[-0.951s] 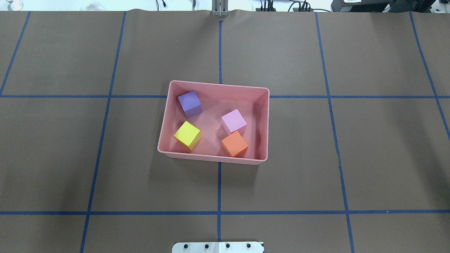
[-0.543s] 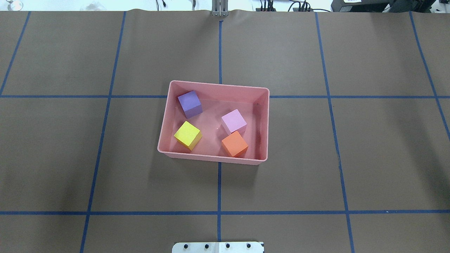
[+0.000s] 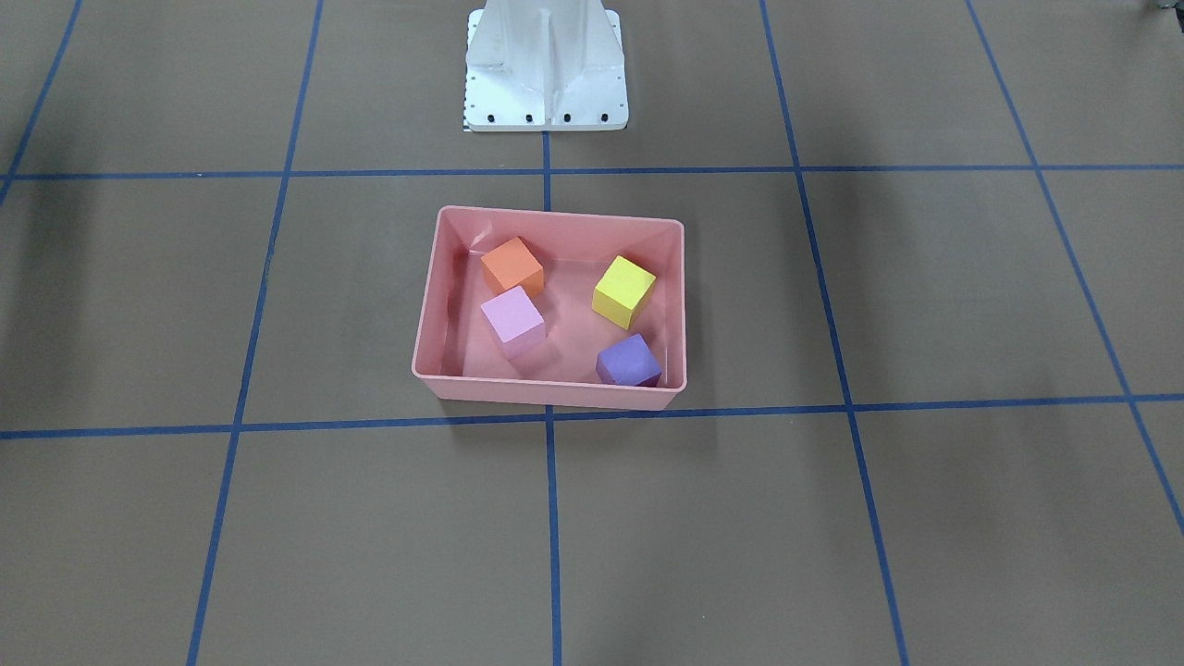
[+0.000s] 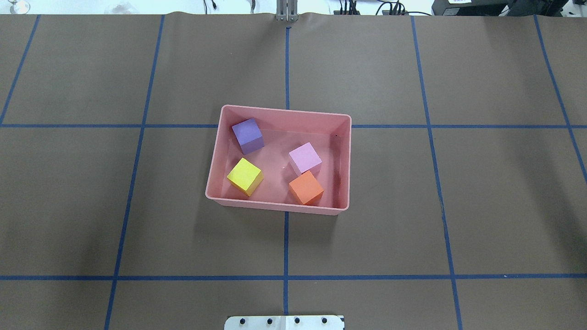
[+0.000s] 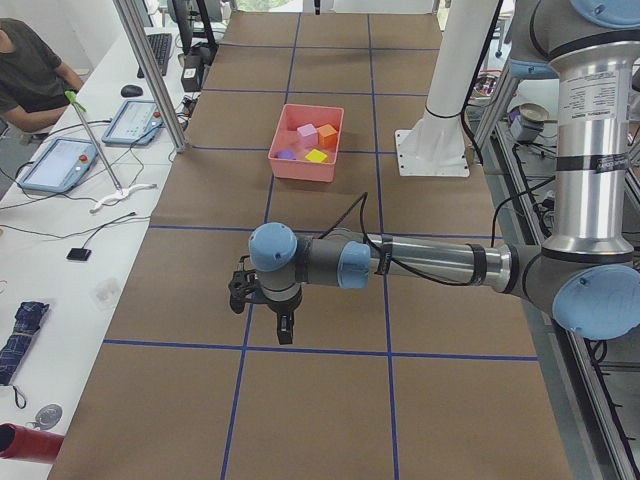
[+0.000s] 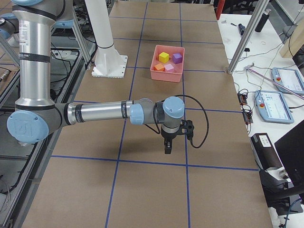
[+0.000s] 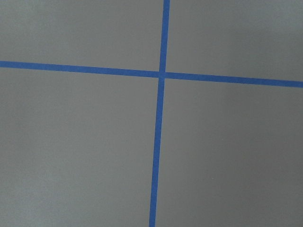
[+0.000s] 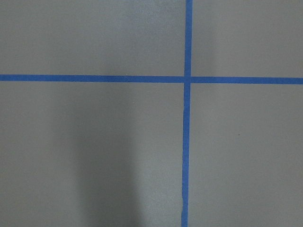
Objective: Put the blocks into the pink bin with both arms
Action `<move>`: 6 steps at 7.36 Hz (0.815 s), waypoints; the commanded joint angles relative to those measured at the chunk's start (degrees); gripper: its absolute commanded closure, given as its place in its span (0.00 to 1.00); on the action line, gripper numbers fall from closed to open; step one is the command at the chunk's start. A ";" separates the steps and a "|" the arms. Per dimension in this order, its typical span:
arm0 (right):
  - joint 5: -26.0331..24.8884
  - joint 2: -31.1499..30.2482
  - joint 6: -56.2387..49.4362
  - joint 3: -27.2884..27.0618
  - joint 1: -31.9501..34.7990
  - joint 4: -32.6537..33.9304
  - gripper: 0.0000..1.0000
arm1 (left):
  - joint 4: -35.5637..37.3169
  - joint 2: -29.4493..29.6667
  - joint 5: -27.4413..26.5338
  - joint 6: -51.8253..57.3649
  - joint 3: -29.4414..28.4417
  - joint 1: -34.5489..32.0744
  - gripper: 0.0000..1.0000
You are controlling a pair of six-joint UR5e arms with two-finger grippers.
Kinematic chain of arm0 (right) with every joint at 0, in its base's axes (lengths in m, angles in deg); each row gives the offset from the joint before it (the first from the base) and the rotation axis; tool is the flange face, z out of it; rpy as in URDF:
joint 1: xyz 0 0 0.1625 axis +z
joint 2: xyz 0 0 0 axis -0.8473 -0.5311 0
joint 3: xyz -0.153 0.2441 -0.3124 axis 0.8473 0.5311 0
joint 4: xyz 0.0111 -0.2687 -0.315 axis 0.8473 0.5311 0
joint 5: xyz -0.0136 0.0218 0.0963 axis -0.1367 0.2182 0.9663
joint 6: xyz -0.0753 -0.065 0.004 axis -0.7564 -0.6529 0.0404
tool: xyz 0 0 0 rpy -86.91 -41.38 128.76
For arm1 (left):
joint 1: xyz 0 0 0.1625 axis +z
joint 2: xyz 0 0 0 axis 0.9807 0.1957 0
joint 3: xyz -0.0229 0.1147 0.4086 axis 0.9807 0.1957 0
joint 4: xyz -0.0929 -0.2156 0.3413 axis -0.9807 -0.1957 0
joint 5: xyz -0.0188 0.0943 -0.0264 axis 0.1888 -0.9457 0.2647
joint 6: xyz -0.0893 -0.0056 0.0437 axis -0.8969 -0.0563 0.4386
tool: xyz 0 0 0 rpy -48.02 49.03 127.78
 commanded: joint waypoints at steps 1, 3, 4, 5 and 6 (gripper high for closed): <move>-0.34 0.21 -0.08 0.76 0.00 0.00 0.00 | -0.22 -0.01 0.18 0.05 -0.22 0.00 0.00; -0.34 0.13 0.01 1.03 0.00 0.00 0.00 | -0.05 -0.55 0.44 0.05 -0.30 -0.09 0.00; -0.25 0.39 -0.17 1.90 0.00 0.00 0.00 | -0.14 -0.46 0.44 -0.56 0.04 -0.09 0.00; -0.25 0.39 -0.17 2.17 0.00 0.00 0.00 | -0.14 -0.54 0.53 -0.57 0.13 -0.09 0.00; -0.25 0.31 -0.17 2.26 0.00 0.00 0.00 | -0.14 -0.72 0.62 -0.39 0.22 -0.09 0.00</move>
